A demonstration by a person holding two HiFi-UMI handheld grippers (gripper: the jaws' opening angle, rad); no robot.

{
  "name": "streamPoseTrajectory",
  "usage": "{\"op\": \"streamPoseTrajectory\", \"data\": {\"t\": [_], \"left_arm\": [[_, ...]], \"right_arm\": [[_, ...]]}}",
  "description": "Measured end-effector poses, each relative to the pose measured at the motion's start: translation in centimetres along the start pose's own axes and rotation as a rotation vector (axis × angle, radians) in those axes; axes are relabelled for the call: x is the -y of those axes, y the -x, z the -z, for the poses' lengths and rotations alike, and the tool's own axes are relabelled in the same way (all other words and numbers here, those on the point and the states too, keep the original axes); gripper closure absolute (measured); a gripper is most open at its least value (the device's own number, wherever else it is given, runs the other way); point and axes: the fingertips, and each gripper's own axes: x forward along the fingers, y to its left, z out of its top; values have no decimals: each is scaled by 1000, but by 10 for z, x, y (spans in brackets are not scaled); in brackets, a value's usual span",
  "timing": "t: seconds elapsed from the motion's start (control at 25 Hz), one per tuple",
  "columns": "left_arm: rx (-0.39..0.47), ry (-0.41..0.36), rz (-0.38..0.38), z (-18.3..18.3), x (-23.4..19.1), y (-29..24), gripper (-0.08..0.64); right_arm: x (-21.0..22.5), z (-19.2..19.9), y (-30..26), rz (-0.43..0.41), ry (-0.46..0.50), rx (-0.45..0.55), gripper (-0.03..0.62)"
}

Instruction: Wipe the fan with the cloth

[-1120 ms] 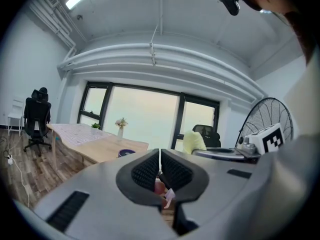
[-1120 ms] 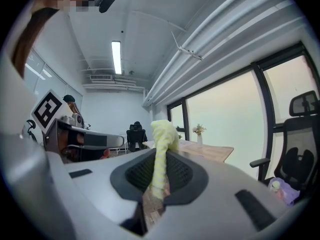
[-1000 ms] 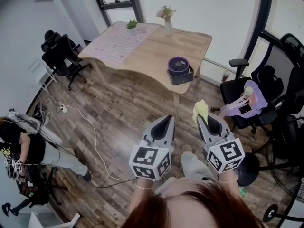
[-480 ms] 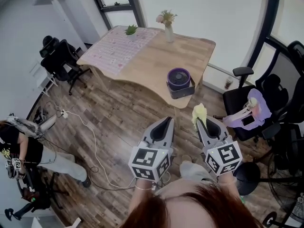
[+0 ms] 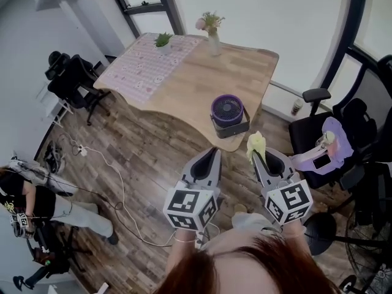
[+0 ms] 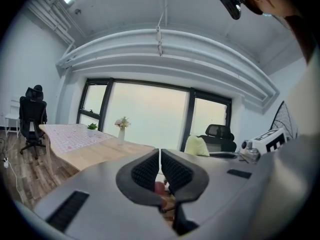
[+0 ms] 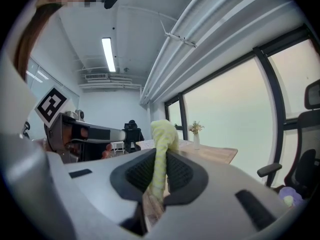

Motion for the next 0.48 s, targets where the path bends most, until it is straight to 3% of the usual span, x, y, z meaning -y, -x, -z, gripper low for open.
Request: {"op": "streamPoseTrajectory", "data": {"t": [0.24,0.48], "left_arm": [[-4,36,-8,10,-14,-41,543],[-30,35,-74,11,-40,-74,543]], "right_arm": [[29,5,-31,-32,40,-12,549],[49,2,-66,-88,72,-33,549]]}}
